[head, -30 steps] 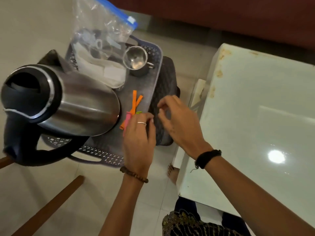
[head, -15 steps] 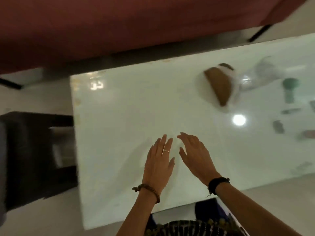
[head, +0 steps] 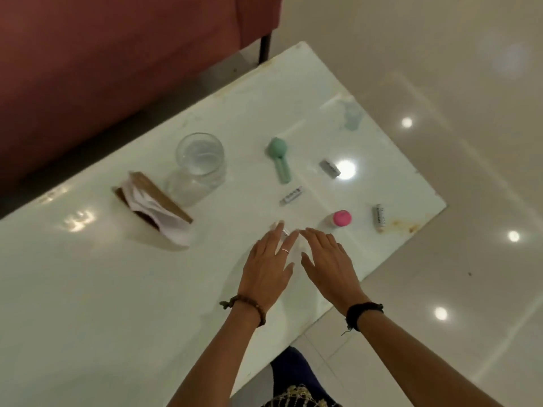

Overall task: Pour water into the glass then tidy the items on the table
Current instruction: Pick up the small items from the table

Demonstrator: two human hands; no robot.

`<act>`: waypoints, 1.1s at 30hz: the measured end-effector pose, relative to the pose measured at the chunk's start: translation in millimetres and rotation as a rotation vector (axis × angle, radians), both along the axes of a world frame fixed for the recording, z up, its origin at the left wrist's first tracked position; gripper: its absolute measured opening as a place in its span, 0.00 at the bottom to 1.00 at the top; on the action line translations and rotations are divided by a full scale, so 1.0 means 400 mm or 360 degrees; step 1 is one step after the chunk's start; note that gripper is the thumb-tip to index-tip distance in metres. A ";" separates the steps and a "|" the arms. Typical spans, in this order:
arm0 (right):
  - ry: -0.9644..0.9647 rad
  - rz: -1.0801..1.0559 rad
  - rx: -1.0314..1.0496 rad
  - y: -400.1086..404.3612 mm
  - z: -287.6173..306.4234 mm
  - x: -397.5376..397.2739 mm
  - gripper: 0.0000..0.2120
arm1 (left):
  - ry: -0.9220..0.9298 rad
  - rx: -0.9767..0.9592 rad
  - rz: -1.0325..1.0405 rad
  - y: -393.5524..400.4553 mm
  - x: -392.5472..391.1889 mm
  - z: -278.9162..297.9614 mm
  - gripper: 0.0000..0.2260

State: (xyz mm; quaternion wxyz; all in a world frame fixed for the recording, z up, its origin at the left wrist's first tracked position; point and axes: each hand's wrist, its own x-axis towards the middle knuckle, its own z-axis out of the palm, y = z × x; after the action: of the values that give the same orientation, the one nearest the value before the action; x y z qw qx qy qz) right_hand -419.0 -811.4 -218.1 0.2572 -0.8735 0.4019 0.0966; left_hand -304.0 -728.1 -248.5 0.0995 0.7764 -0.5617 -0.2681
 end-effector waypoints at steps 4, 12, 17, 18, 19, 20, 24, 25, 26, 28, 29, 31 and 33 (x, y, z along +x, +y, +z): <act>-0.0129 -0.0062 0.0039 -0.061 -0.012 -0.019 0.19 | -0.0067 0.0111 -0.0040 -0.097 0.009 -0.011 0.28; -0.0035 0.0102 -0.0010 -0.142 -0.054 0.085 0.28 | -0.0002 0.0068 0.0085 -0.120 0.047 -0.019 0.10; -0.0007 0.0108 -0.0077 -0.167 -0.079 0.136 0.26 | -0.0136 0.0001 0.0093 -0.093 0.067 -0.034 0.09; -0.0029 0.0095 -0.0077 -0.169 -0.079 0.141 0.23 | -0.0138 0.0010 0.0142 -0.085 0.071 -0.038 0.09; -0.0036 0.0089 -0.0080 -0.171 -0.078 0.142 0.21 | -0.0105 0.0006 0.0216 -0.078 0.073 -0.042 0.08; -0.0019 0.0107 -0.0098 -0.167 -0.077 0.145 0.19 | -0.0036 -0.0010 0.0336 -0.067 0.077 -0.043 0.07; -0.0026 0.0069 -0.0108 -0.099 -0.070 0.150 0.11 | 0.0508 -0.0137 0.1152 -0.003 0.094 -0.032 0.05; -0.0096 -0.0026 -0.0037 -0.063 -0.065 0.155 0.10 | 0.0676 -0.0192 0.1402 0.023 0.100 -0.022 0.04; -0.0181 -0.0132 0.0041 -0.022 -0.059 0.161 0.10 | 0.0834 -0.0248 0.1626 0.051 0.106 -0.011 0.05; -0.0343 -0.0296 0.0207 0.080 -0.041 0.188 0.08 | 0.1071 -0.0376 0.1936 0.129 0.126 0.013 0.03; -0.0413 -0.0351 0.0308 0.131 -0.030 0.202 0.08 | 0.1135 -0.0432 0.2026 0.169 0.134 0.026 0.02; -0.0544 -0.0415 0.0549 0.260 -0.006 0.253 0.09 | 0.1199 -0.0538 0.2177 0.280 0.165 0.056 0.02; -0.0669 -0.0447 0.0763 0.402 0.024 0.317 0.11 | 0.1216 -0.0621 0.2297 0.411 0.202 0.089 0.02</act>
State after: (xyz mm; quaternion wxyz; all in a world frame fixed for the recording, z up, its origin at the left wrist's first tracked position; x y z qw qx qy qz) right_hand -292.1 -650.7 -208.7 0.5429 -0.7252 0.4224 -0.0301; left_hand -223.1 -563.9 -212.8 0.5625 0.7699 0.1090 -0.2810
